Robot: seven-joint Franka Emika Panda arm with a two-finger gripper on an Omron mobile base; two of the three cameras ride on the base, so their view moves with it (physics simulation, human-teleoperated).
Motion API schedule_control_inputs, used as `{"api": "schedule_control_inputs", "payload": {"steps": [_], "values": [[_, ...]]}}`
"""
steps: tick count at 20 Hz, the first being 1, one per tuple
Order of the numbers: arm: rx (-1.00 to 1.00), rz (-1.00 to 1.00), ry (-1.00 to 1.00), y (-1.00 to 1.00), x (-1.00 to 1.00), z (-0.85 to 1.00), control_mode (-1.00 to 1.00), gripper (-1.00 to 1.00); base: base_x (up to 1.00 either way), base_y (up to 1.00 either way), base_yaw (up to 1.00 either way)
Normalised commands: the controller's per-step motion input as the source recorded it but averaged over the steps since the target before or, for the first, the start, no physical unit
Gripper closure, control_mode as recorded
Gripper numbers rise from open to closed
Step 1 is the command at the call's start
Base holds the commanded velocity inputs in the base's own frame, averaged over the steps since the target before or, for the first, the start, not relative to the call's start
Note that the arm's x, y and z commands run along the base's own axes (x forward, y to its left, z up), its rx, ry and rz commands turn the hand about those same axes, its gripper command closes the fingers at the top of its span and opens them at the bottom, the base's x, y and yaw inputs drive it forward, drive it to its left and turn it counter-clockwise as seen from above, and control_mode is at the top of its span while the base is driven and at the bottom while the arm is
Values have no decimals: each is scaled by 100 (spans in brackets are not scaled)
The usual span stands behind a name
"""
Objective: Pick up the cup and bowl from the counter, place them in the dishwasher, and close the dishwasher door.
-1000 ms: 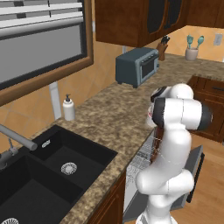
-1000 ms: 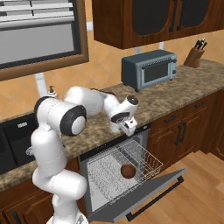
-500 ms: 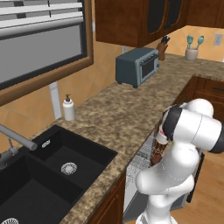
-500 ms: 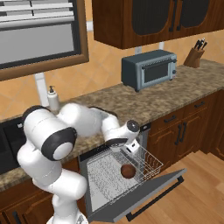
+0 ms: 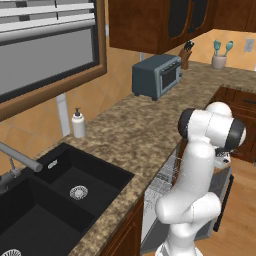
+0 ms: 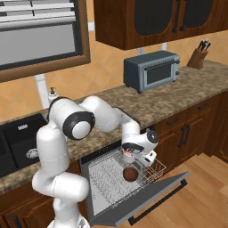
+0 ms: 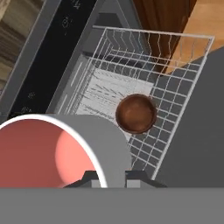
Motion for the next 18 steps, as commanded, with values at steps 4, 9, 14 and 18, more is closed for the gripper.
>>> {"api": "schedule_control_inputs", "payload": {"steps": [4,9,14,18], "values": [[0,7,3,40,5,-69,-100,100,0,0,0],[0,1,9,55,24,-63,-100,100,0,0,0],[0,9,21,3,28,-60,-100,100,0,0,0],[0,14,14,7,8,-73,-100,100,0,0,0]]}}
